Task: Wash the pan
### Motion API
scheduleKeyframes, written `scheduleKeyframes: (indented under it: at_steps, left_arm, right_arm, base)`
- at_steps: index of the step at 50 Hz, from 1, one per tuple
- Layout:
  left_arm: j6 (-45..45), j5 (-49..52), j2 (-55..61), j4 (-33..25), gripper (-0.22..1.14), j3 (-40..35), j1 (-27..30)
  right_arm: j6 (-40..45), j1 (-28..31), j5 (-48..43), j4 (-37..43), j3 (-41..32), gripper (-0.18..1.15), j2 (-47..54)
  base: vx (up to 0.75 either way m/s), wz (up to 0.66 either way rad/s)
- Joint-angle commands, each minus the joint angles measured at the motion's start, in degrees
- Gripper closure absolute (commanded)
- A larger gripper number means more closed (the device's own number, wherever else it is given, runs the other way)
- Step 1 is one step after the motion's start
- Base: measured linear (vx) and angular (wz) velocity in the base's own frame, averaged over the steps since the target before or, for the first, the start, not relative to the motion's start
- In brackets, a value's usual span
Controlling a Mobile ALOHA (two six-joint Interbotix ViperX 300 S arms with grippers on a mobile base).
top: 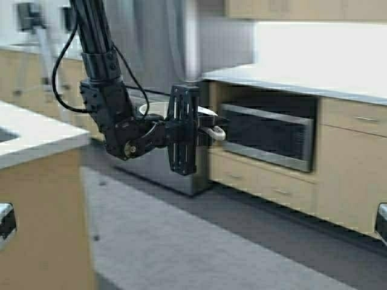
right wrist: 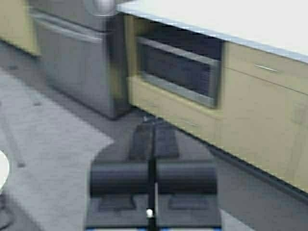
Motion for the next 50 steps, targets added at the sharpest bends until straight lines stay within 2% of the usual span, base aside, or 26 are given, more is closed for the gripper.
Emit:
scheduleKeyframes:
  at_steps: [1,15,29,42,50]
  left_arm:
    - [1.14,-0.97,-2.55,0.09,0.89,-1.05,0.09]
    - [1.14,-0.97,-1.85,0.26,0.89,-1.58,0.00]
    - [1.14,-0.97,-2.37,0.70,0.89,-0.26,-0.26]
    - [0.62,-0.53,-1.14,9.49,0.89,-1.14,2.20]
    - [-1.41,-0.44,-0.44,10.02,0.89,-0.70,6.77]
  right_arm:
    - [-0.09,0.09,-0.26,0.00,-0.79,0.90,-0.53]
    - [0.26,0.09,-0.18,0.00,-0.53,0.90,-1.14]
    - [0.62,0.09,-0.26,0.00,-0.79,0.90,-1.14]
    - [0.35,0.09,-0.26,0.00,0.00,0.90,-2.37]
    - [0.53,0.09,-0.18,0.00,0.26,0.90,-2.11]
  base:
    - [0.08,0.75]
    - [0.08,0.74]
    - [0.10,0.48]
    - [0.14,0.46]
    - [0.17,0.44]
